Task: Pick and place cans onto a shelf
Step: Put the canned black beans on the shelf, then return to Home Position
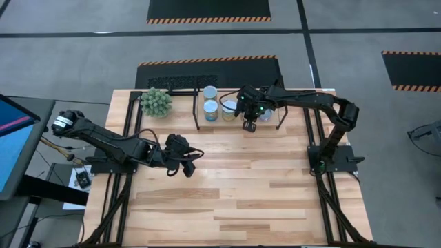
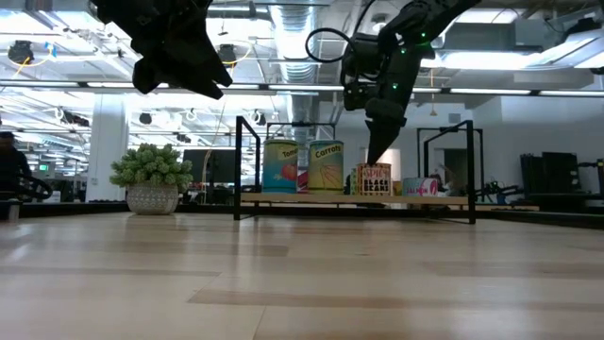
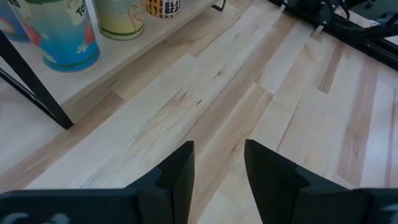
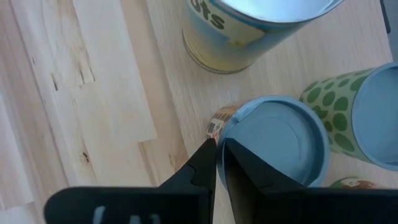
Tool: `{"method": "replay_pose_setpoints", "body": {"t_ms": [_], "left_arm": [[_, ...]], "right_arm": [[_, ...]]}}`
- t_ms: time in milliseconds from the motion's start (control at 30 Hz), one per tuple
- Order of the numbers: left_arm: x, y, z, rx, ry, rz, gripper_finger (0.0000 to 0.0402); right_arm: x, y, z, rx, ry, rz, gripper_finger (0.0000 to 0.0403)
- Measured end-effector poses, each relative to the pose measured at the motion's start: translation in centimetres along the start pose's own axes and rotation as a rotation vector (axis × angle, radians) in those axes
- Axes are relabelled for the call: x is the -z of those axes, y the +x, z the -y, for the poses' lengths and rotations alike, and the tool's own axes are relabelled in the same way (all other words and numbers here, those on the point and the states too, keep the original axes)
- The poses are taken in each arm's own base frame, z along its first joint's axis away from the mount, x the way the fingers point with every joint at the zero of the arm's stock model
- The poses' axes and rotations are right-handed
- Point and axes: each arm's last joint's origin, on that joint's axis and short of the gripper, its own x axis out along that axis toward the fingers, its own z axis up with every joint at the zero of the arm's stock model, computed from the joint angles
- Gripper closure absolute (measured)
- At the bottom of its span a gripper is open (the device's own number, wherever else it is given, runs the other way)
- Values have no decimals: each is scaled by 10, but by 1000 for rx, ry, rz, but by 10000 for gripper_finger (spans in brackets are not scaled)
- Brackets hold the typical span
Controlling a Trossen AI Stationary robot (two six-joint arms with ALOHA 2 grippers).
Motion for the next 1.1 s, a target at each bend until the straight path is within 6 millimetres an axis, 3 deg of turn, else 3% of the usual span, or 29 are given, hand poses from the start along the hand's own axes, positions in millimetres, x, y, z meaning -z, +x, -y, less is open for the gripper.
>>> {"method": "replay_pose_setpoints", "body": {"t_ms": [433, 767, 1100], "left_arm": [[0, 0, 0, -1, -3, 1, 274], [0, 0, 0, -3, -3, 3, 274], [-1, 0, -1, -27, 4, 25, 274]], "right_arm": [[-4, -6, 1, 2, 0, 1, 347], [-23, -57, -1, -14, 48, -41, 347], [-28, -109, -34, -53, 128, -150, 347]]}}
